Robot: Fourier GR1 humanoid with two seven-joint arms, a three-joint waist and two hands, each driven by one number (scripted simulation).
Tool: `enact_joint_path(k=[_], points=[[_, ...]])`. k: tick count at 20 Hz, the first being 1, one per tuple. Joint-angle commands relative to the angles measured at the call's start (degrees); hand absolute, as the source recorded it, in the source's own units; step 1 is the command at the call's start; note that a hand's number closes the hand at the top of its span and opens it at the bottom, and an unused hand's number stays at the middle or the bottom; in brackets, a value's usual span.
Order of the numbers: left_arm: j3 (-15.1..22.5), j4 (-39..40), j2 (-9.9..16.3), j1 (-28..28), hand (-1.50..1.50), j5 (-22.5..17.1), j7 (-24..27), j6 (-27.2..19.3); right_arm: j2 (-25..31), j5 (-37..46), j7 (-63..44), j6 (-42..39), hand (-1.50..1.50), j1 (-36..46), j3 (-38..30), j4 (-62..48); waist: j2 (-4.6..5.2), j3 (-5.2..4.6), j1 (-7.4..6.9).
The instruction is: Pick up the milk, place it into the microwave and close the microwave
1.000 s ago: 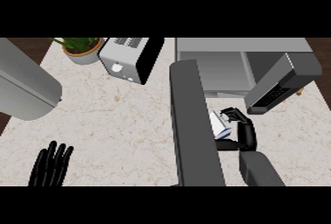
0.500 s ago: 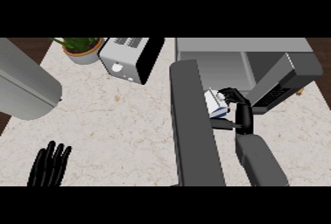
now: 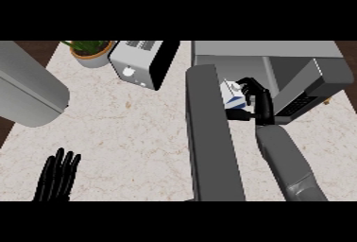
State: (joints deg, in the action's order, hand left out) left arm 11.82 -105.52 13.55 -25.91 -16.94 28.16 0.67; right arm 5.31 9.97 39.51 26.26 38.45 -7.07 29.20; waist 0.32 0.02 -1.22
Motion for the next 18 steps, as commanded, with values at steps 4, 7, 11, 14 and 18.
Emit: enact_joint_path(k=[4, 7, 11, 14, 18], points=[[-0.7, 1.2, 0.9, 0.3, -1.50, -1.3, 1.1, 3.6, 3.3, 3.6, -0.6, 8.1, 1.50, 8.8, -1.9, -13.9, 0.80, 0.09, -2.00], [-2.3, 1.8, 1.8, 1.5, -1.50, -2.7, 0.3, 4.5, 4.1, 4.7, -2.8, 10.4, 1.50, 13.2, -1.9, -16.8, 1.02, 0.10, -2.55], [-0.7, 2.4, 0.4, 4.2, -1.50, 0.6, -1.4, 1.5, 7.2, 6.6, -5.0, 13.8, 1.50, 16.1, -1.3, -19.7, 1.77, 0.17, -3.69], [-0.7, 0.2, 1.8, 3.8, -1.50, 2.8, -4.4, -0.4, 6.9, 6.6, -3.8, 18.8, 1.50, 15.3, -1.9, -20.2, 1.98, 0.30, -4.18], [0.3, 3.3, 1.7, 4.1, -1.50, 5.6, -1.8, 0.1, 10.1, 7.2, -7.0, 21.3, 1.50, 18.4, -2.2, -21.9, 2.35, 0.24, -5.00]])
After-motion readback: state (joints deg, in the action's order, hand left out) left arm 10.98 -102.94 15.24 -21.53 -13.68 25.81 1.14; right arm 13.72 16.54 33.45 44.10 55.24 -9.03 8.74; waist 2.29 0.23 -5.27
